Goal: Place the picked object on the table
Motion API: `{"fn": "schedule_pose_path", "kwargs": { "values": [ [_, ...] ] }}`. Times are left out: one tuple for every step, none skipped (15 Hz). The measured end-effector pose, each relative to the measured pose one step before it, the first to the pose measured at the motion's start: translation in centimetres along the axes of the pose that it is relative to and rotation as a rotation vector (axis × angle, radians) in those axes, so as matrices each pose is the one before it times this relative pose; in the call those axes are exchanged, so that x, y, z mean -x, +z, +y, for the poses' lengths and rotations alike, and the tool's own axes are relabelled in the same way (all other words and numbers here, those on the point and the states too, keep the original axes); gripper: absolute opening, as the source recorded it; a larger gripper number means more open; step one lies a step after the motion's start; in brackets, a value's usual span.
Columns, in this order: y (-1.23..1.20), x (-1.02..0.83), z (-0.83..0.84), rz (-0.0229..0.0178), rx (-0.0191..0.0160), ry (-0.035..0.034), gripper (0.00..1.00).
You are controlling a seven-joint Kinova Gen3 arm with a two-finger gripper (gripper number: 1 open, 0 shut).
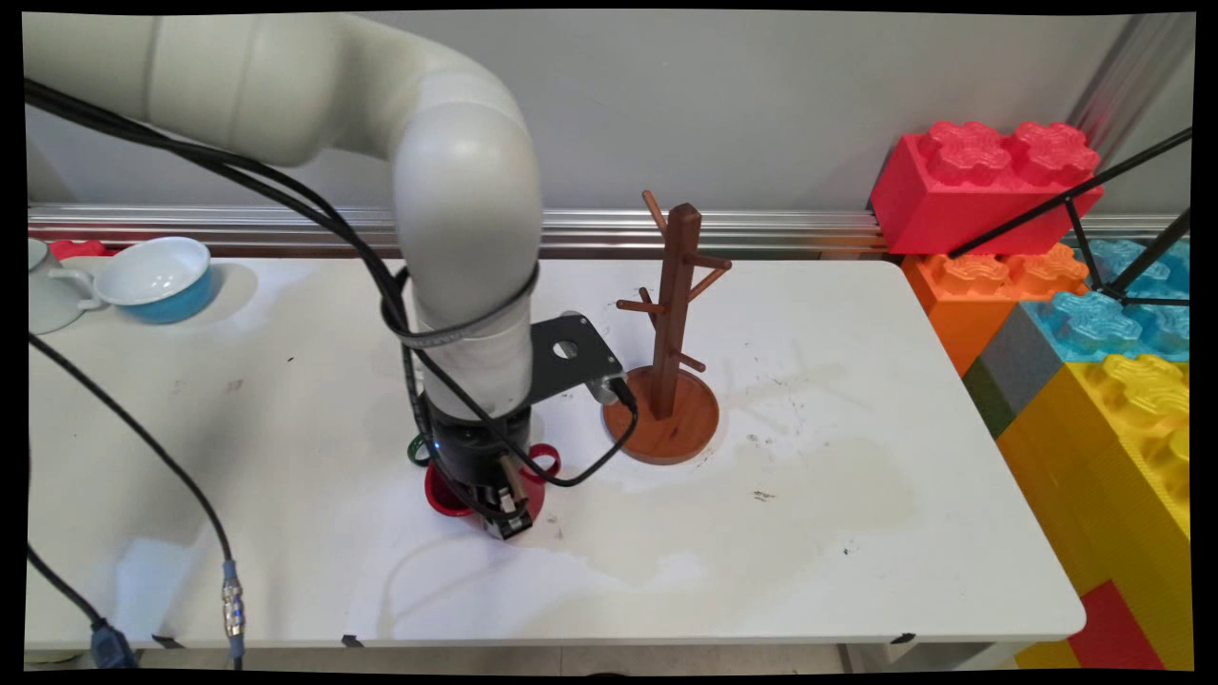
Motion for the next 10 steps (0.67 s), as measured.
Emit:
{"fn": "schedule_pose_path", "kwargs": {
  "values": [
    [0.265,-0.309,0.129,-0.00441,0.00197,-0.00273,0.0],
    [0.306,-0.301,0.173,-0.00502,0.0032,-0.00503,0.0],
    [0.279,-0.301,0.179,-0.00297,0.004,-0.00479,0.0],
    [0.226,-0.255,0.164,-0.00145,0.00373,-0.00363,0.0],
    [0.199,-0.258,0.114,-0.00053,0.00266,-0.00436,0.0],
    [0.228,-0.325,0.112,0.00093,0.00269,-0.0052,0.0],
    [0.146,-0.23,0.044,0.00137,0.00102,-0.00452,0.0],
    [0.143,-0.269,-0.002,0.00326,0.00033,-0.00482,1.0],
    [0.124,-0.264,-0.03,0.00517,0.00032,-0.00523,1.0],
    [0.101,-0.217,-0.04,0.00484,0.00023,-0.00421,1.0]
  ]
}}
